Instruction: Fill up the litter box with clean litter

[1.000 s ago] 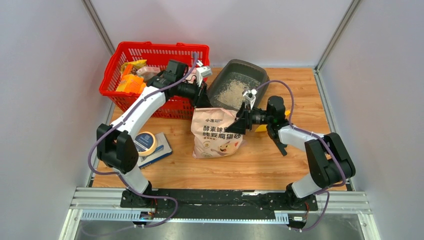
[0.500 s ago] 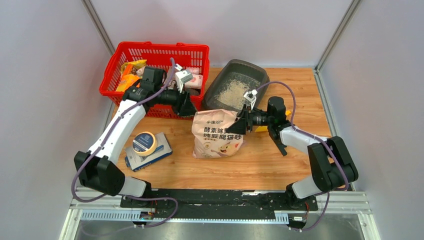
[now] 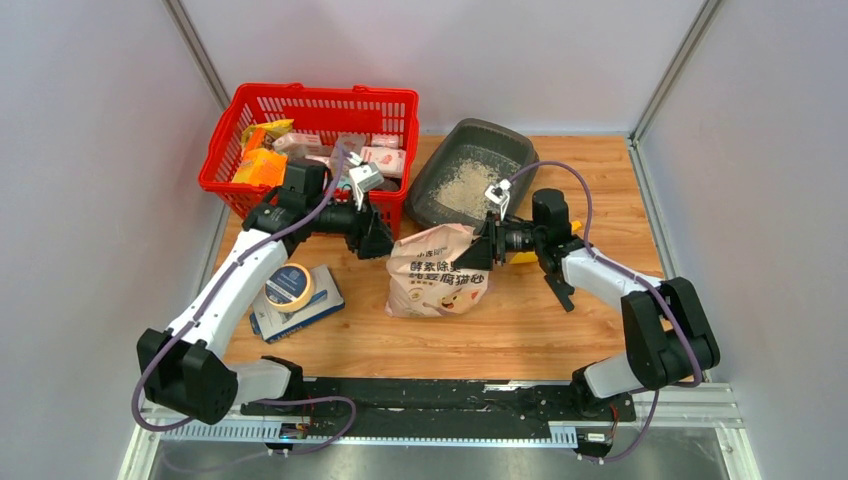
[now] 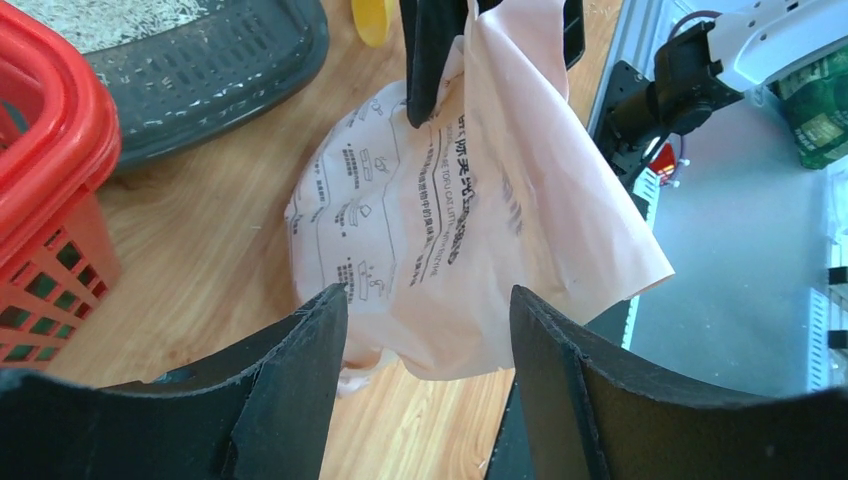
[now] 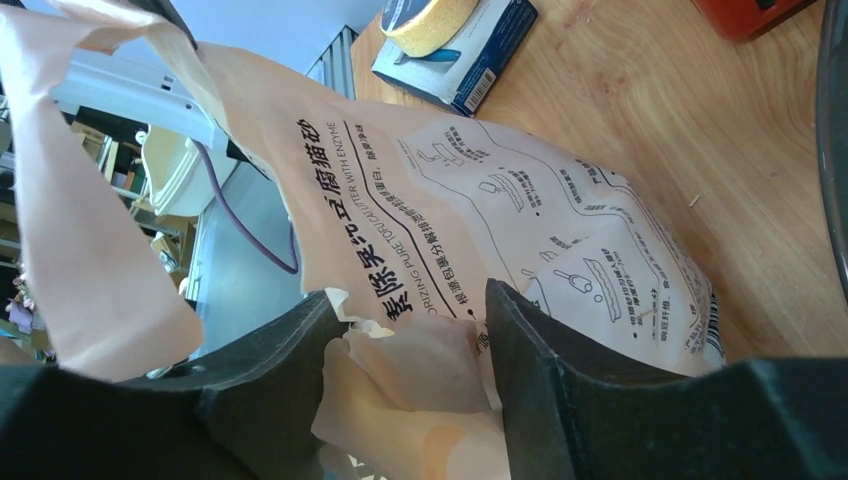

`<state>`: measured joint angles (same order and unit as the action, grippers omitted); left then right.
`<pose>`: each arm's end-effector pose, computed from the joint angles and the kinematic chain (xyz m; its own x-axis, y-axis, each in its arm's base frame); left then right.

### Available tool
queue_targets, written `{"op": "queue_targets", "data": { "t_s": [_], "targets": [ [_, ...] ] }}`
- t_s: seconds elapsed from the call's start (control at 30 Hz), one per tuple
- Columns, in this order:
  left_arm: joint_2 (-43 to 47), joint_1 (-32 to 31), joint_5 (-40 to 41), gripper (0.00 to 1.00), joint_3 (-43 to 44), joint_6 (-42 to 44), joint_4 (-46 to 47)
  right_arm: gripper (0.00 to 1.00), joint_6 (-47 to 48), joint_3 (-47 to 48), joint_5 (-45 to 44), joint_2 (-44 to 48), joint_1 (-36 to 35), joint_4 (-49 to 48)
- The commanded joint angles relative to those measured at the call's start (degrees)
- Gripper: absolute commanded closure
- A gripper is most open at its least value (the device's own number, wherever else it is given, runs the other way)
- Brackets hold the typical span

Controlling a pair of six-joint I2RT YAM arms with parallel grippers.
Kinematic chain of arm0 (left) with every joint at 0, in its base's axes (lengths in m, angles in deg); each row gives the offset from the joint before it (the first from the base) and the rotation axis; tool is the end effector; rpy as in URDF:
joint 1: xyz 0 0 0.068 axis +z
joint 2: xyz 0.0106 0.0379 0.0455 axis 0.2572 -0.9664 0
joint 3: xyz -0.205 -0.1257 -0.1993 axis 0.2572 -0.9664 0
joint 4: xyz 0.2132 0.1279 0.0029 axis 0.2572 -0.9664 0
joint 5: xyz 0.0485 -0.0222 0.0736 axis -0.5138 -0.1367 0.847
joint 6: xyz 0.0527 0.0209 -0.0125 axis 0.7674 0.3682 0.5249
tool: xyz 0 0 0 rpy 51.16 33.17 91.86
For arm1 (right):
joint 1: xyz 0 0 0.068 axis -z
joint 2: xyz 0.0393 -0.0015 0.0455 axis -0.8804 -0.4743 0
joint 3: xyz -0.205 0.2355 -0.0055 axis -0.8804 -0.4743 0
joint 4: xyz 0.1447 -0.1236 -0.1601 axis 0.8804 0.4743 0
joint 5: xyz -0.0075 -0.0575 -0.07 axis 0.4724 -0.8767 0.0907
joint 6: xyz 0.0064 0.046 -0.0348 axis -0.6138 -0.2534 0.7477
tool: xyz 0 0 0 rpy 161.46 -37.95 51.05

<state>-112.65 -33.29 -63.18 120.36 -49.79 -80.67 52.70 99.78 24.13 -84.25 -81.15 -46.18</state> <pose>0.2130 -0.1062 0.3734 -0.5387 0.2425 -0.8069 0.8260 0.3407 -0.4491 0.2531 0.1296 0.2735 -0.7022 -0.0766 -0.7079 -0.7097 0.1547 0.6873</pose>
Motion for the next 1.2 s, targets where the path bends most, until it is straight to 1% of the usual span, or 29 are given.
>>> {"op": "queue_targets", "data": {
  "t_s": [0.0, 0.03, 0.07, 0.1, 0.13, 0.17, 0.2, 0.23, 0.27, 0.3, 0.33, 0.37, 0.4, 0.43, 0.53, 0.57, 0.6, 0.67, 0.7, 0.77, 0.8, 0.87, 0.9, 0.97, 1.0, 1.03, 1.07, 1.1, 1.17],
  "targets": [
    [1.65, 1.16, 1.76, 0.31, 2.11, 6.22, -3.50, 0.44, 4.41, 2.41, 0.18, 0.07, 0.57, 10.05],
    [2.78, 4.04, 1.94, 0.31, 2.29, 8.15, -5.45, 0.47, 5.63, 3.11, 0.18, 0.16, 0.57, 10.85],
    [3.32, 5.55, 1.60, 0.31, 2.55, 12.17, -7.73, 0.48, 6.17, 3.46, 0.44, 0.34, 0.65, 11.64],
    [3.67, 6.95, 1.24, 0.31, 2.99, 14.74, -12.71, 0.49, 6.43, 3.55, 0.53, 0.60, 0.66, 12.52],
    [4.02, 8.27, 0.98, 0.31, 3.43, 17.63, -15.55, 0.49, 6.70, 3.55, 0.62, 0.69, 0.83, 12.70],
    [4.03, 8.29, 0.19, 0.31, 3.87, 23.75, -18.62, 0.49, 6.70, 3.55, 0.71, 0.69, 0.74, 12.70],
    [3.85, 8.11, -0.77, 0.30, 4.05, 25.03, -21.52, 0.48, 6.44, 3.55, 0.71, 0.78, 0.66, 12.62],
    [3.85, 6.89, -1.13, 0.30, 3.96, 24.79, -21.20, 0.45, 6.35, 3.55, 0.71, 0.78, 0.83, 12.62],
    [3.85, 6.01, -1.74, 0.29, 3.61, 22.61, -19.98, 0.45, 6.26, 3.47, 0.80, 0.78, 0.83, 12.44],
    [4.02, 4.87, -1.92, 0.29, 2.48, 21.11, -15.79, 0.44, 6.26, 3.38, 0.88, 0.78, 0.74, 12.27],
    [4.20, 2.33, -1.58, 0.29, 1.60, 19.44, -12.71, 0.44, 6.09, 3.29, 0.80, 0.87, 0.92, 12.00],
    [4.20, 1.00, -1.05, 0.29, 0.72, 15.59, -9.54, 0.44, 5.74, 2.68, 0.88, 0.87, 1.01, 11.48],
    [4.11, -0.31, -0.87, 0.28, -0.33, 13.90, -4.03, 0.44, 4.95, 2.41, 0.97, 0.78, 0.92, 10.17],
    [2.90, -2.50, -0.78, 0.28, -0.43, 12.41, -2.15, 0.44, 4.60, 2.15, 0.89, 0.78, 0.92, 9.72],
    [-0.35, -5.50, 1.85, 0.28, -0.78, 5.47, 5.67, 0.45, 4.24, 2.15, 0.71, 0.52, 0.92, 8.75],
    [-1.07, -5.60, 2.29, 0.29, -1.22, 1.27, 8.13, 0.46, 4.15, 2.15, 0.80, 0.69, 0.92, 8.75],
    [-1.86, -5.69, 2.38, 0.30, -2.18, -1.03, 12.85, 0.47, 4.24, 2.23, 0.88, 0.87, 0.92, 8.84],
    [-3.44, -5.78, 2.65, 0.37, -2.63, -5.51, 16.75, 0.47, 4.50, 2.23, 1.06, 1.22, 1.09, 9.36],
    [-3.71, -5.78, 2.39, 0.46, -2.37, -7.10, 17.73, 0.47, 4.59, 1.89, 1.15, 1.74, 1.36, 9.80],
    [-4.15, -5.78, 2.64, 0.58, -1.84, -6.51, 16.95, 0.47, 4.07, 1.10, 1.32, 2.36, 2.32, 9.80],
    [-3.97, -5.60, 2.56, 0.68, -1.40, -5.98, 14.77, 0.47, 3.80, 0.66, 1.41, 2.80, 2.67, 8.85],
    [-3.80, -5.34, 2.47, 0.76, -1.31, -3.62, 12.65, 0.47, 2.31, -1.01, 1.94, 3.06, 3.38, 7.53],
    [-3.80, -4.90, 2.47, 0.84, -1.31, -3.69, 11.42, 0.47, 1.61, -1.63, 1.94, 3.33, 3.47, 5.78],
    [-3.45, -4.46, 3.17, 0.90, -1.92, -4.91, 11.32, 0.48, -0.75, -3.03, 1.94, 3.24, 3.47, 3.66],
    [-3.27, -4.11, 3.52, 0.94, -2.36, -5.62, 11.75, 0.49, -1.81, -3.47, 1.94, 3.15, 3.47, 0.43],
    [-3.10, -3.93, 3.96, 0.94, -2.63, -5.54, 11.85, 0.54, -3.04, -4.00, 1.94, 2.54, 3.47, -1.43],
    [-3.01, -3.93, 4.14, 0.94, -2.63, -5.54, 11.93, 0.55, -6.01, -4.88, 1.85, 2.19, 3.47, -3.27],
    [-2.92, -3.93, 4.23, 0.95, -2.80, -5.54, 11.67, 0.56, -7.52, -5.15, 1.68, 1.75, 3.38, -7.03],
    [-2.83, -3.93, 5.10, 0.95, -3.07, -7.38, 11.58, 0.59, -10.78, -5.67, 1.68, 0.79, 3.38, -10.83]
  ]
}}
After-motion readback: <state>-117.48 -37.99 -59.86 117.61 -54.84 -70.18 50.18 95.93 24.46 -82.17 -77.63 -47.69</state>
